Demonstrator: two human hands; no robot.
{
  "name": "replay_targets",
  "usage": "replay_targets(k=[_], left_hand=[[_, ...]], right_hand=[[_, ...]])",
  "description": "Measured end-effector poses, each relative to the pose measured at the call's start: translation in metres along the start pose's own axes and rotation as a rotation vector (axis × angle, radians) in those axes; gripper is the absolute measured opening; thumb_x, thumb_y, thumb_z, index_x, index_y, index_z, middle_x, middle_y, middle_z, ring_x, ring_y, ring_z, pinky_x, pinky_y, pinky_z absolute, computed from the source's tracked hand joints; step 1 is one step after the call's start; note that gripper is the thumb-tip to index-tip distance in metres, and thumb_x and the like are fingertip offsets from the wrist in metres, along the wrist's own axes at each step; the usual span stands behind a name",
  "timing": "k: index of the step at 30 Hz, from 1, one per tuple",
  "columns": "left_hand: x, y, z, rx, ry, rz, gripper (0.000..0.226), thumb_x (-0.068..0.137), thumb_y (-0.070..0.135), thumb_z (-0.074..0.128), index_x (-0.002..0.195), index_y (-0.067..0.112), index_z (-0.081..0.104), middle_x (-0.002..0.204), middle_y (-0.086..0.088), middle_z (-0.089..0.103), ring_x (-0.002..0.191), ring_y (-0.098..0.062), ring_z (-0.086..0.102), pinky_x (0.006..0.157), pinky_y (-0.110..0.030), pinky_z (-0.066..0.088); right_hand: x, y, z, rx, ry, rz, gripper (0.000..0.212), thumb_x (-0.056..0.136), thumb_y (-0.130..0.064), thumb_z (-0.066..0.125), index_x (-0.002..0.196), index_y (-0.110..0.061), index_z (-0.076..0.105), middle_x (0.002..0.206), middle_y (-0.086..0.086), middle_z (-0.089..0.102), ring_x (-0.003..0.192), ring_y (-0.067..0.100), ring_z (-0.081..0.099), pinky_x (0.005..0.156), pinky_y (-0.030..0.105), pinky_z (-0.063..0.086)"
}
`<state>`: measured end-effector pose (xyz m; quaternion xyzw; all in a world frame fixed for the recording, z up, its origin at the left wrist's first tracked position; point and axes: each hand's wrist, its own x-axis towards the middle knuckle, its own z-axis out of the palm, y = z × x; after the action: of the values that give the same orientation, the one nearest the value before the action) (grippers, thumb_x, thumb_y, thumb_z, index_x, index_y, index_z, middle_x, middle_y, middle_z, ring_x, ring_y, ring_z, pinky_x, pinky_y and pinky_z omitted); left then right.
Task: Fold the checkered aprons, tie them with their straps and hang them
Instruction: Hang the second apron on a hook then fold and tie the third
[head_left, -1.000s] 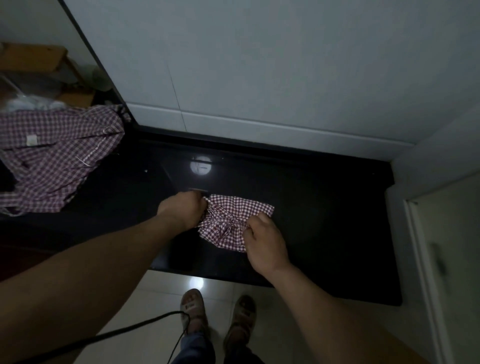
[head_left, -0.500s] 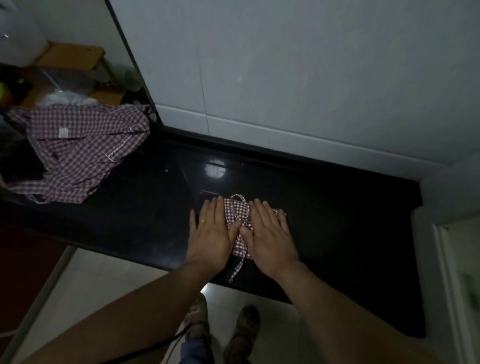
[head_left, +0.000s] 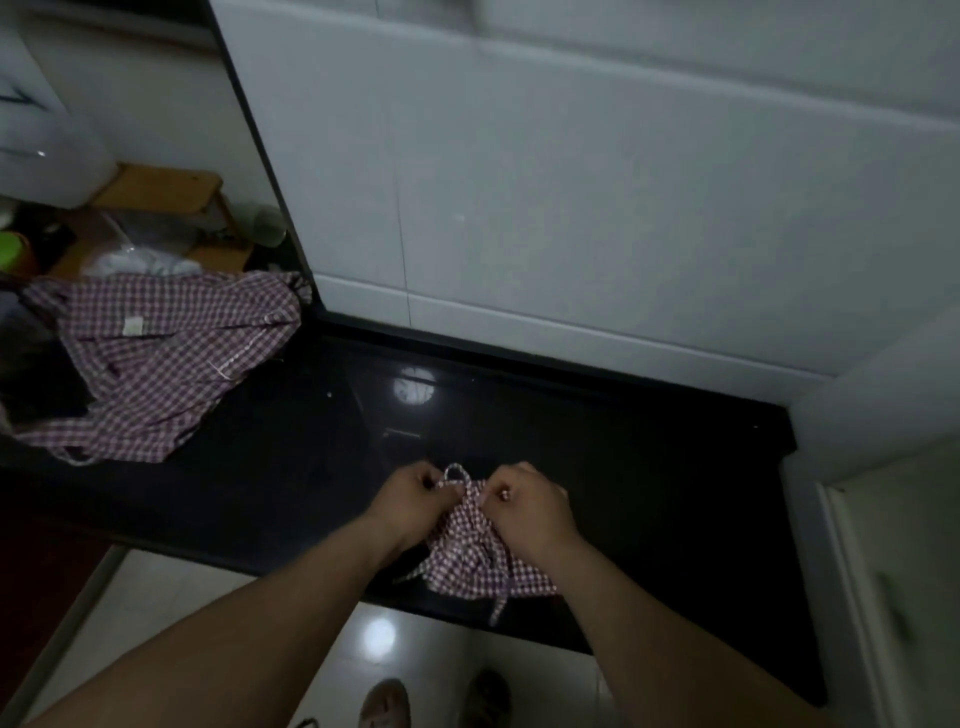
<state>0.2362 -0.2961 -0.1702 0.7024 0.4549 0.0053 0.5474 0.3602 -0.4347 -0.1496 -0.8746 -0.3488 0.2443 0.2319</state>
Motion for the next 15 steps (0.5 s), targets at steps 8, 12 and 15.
replay_targets(k=[8,12,15], left_hand=[[-0.028,0.053,-0.012,-0.236,-0.077,0.035,0.018,0.090,0.013,0.073,0.083,0.016,0.057,0.070,0.000,0.065,0.068,-0.014,0.059,0.068,-0.036,0.049],[-0.047,0.121,-0.031,-0.357,-0.052,0.153,0.024,0.091,0.007,0.066,0.103,0.028,0.062,0.091,-0.007,0.074,0.075,-0.016,0.067,0.070,-0.034,0.055],[-0.056,0.169,-0.053,-0.453,-0.142,0.202,0.030,0.095,-0.002,0.056,0.103,0.025,0.067,0.087,-0.015,0.074,0.068,-0.017,0.067,0.059,-0.026,0.053]], right_hand=[[-0.037,-0.036,-0.052,-0.025,0.148,-0.083,0.017,0.087,-0.045,0.055,0.097,-0.033,0.059,0.100,-0.016,0.059,0.093,0.010,0.063,0.088,0.042,0.051],[-0.045,-0.078,-0.095,-0.165,0.178,-0.210,0.036,0.090,-0.051,0.042,0.122,-0.042,0.058,0.116,-0.019,0.062,0.110,0.007,0.059,0.096,0.040,0.045],[-0.048,-0.105,-0.139,-0.031,0.144,-0.182,0.043,0.094,-0.058,0.046,0.135,-0.048,0.054,0.125,-0.023,0.059,0.119,0.002,0.057,0.105,0.040,0.045]])
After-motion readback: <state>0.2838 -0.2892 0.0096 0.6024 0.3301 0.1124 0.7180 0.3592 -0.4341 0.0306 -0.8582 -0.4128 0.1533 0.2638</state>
